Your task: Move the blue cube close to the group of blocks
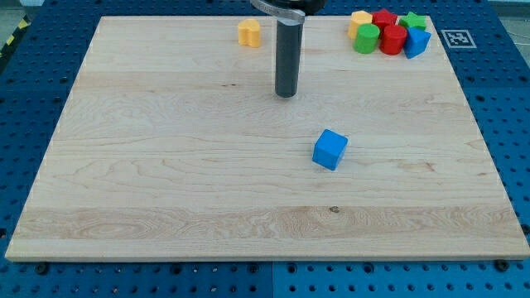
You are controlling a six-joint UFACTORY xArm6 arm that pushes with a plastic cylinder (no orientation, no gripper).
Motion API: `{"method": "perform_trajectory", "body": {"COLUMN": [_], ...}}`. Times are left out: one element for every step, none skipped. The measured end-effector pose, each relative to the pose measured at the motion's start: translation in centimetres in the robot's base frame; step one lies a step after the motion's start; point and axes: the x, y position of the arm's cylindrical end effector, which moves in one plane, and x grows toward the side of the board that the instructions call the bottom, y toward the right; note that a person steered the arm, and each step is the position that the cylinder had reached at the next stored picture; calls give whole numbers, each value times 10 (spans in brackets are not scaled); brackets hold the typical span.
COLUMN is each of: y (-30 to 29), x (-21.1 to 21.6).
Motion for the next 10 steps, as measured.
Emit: {"method": "perform_trajectory", "body": {"y": [0,-1,-1,6,37,42,42,45,60,61], "x": [29,64,108,142,144,101,93,93,93,93]}}
